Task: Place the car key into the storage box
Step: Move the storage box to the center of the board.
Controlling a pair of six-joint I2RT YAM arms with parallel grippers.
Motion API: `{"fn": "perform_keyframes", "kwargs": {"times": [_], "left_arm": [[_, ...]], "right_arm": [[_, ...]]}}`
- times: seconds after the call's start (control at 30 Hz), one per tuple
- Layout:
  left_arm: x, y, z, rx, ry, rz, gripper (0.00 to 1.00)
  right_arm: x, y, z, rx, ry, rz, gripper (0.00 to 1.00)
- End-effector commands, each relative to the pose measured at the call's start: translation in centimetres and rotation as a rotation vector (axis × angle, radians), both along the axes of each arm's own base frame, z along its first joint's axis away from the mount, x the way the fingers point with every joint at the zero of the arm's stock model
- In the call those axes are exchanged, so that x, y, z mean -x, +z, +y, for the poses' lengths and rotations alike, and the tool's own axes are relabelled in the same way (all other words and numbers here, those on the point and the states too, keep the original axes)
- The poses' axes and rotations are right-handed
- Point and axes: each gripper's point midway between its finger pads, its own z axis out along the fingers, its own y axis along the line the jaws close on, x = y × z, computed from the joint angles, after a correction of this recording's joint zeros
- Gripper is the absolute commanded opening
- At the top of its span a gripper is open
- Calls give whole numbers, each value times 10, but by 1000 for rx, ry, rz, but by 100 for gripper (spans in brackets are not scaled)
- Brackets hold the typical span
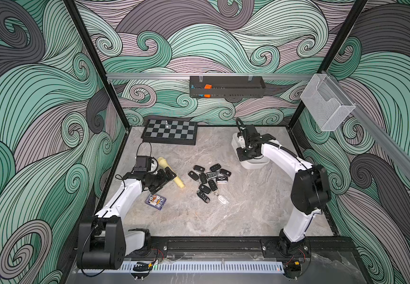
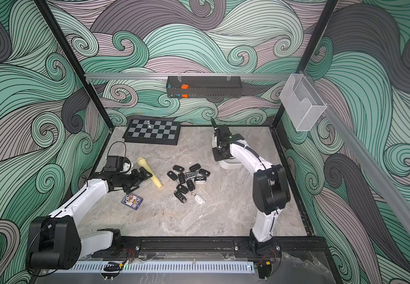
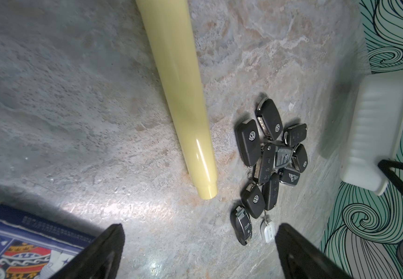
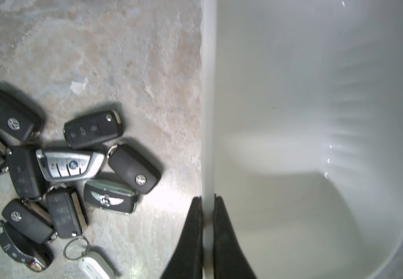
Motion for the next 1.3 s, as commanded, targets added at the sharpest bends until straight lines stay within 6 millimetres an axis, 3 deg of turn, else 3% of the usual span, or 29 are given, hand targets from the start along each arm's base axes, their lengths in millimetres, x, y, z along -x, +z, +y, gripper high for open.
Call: {"fn": "perform_keyframes", "kwargs": {"times": [0.0, 0.2, 0.4, 0.7, 0.83, 1.0, 1.27], "left_arm": [[11, -5, -11, 7, -43, 36, 98], [33, -4, -25, 9, -108, 71, 98], [54, -7, -30, 11, -141, 100, 98], [64, -18, -32, -18, -127, 117, 98], [67, -19, -33, -17, -116, 113, 98], [71, -16, -33, -7, -85, 103, 98], [75, -8, -35, 3, -84, 104, 98]], "right_arm": [[31, 0, -10, -23, -85, 21, 0], [88, -7, -12, -67, -137, 47, 0], [127, -26, -16, -79, -176, 69, 0], [149, -52, 7, -119, -172, 128, 3], [147, -54, 16, -121, -151, 137, 11], [151, -42, 30, -184, -108, 137, 38], [174, -15, 39, -267, -37, 89, 54]]}}
